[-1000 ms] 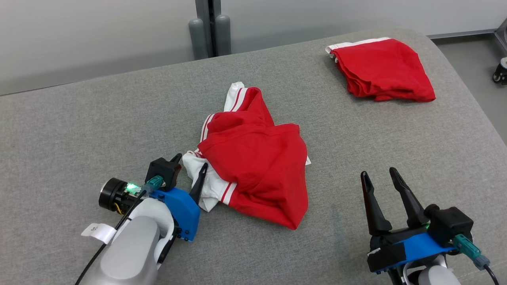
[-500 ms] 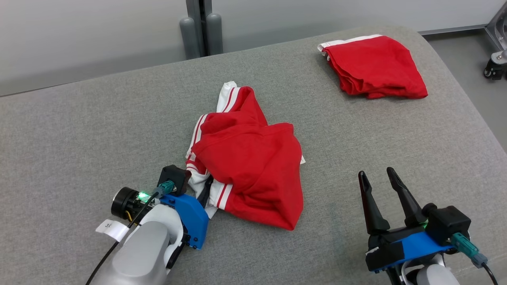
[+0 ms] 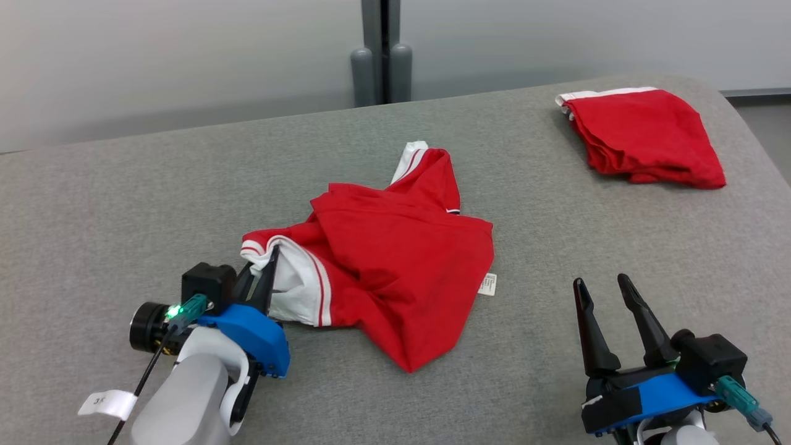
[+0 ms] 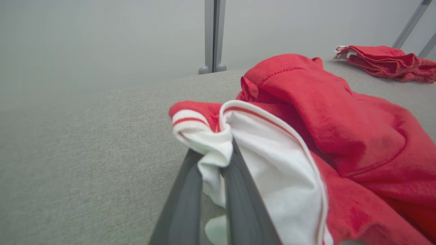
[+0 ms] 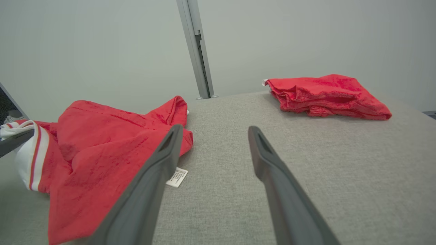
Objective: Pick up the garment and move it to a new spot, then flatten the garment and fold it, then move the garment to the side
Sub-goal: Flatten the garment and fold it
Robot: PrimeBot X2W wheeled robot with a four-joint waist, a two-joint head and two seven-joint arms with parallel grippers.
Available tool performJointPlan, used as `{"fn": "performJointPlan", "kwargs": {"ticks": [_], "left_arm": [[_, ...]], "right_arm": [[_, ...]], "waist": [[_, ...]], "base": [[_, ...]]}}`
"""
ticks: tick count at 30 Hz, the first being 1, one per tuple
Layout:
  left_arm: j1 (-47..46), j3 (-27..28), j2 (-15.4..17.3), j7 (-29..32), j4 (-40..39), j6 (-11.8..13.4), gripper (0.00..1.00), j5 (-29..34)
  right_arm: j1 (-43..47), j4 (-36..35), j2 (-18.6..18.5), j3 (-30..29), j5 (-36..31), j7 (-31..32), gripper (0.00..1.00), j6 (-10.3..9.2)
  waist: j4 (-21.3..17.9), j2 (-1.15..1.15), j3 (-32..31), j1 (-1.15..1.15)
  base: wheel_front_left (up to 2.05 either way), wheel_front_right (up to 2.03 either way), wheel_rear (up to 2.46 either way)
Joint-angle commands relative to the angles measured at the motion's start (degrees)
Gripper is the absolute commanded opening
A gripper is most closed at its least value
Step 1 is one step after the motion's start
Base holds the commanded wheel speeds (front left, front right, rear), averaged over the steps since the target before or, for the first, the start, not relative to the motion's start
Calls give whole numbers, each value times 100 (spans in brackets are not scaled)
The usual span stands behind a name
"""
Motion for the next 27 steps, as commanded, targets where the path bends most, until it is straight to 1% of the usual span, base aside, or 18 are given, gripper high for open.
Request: {"fn": "performJointPlan", "kwargs": {"ticks": [1, 6, 10, 15, 18, 19, 20, 23, 27], "left_arm": [[163, 96, 80, -40, -182, 79, 0, -34], [833, 435, 379, -39, -941, 335, 0, -129], [1442, 728, 591, -41, -1525, 601, 0, -273], [2142, 911, 720, 79, -2129, 932, 0, -435], [2371, 932, 764, 132, -2360, 1013, 0, -490], [2409, 940, 755, 114, -2424, 1041, 44, -490], [2434, 942, 740, 98, -2487, 1075, 100, -476], [2435, 978, 699, 41, -2680, 1158, 100, -388], [2418, 1082, 653, -18, -2855, 1209, 100, -272]], "right_arm": [[62, -21, -2, -28, -32, -27, 100, 2], [107, 0, -3, -41, -64, -27, 100, 2], [119, 23, -3, -79, -72, -28, 100, 2], [129, 54, -3, -26, -63, -28, 100, 1], [114, 60, -2, -3, -54, -28, 100, 2], [112, 68, -2, 5, -54, -28, 100, 2], [108, 77, -3, 9, -56, -28, 100, 2], [105, 92, -2, 2, -80, -28, 100, 2], [124, 95, -2, -13, -99, -28, 100, 2]], "waist": [[253, 0, -116, 0], [591, 0, -215, 0], [787, 0, -253, 0], [878, 0, -263, 0], [881, 0, -251, 0], [875, 0, -254, 0], [865, 0, -258, 0], [818, 0, -305, 0], [766, 0, -360, 0]], "base": [[0, 0, 0], [0, 0, 0], [0, 0, 0], [0, 0, 0], [0, 0, 0], [0, 0, 0], [0, 0, 0], [0, 0, 0], [0, 0, 0]]}}
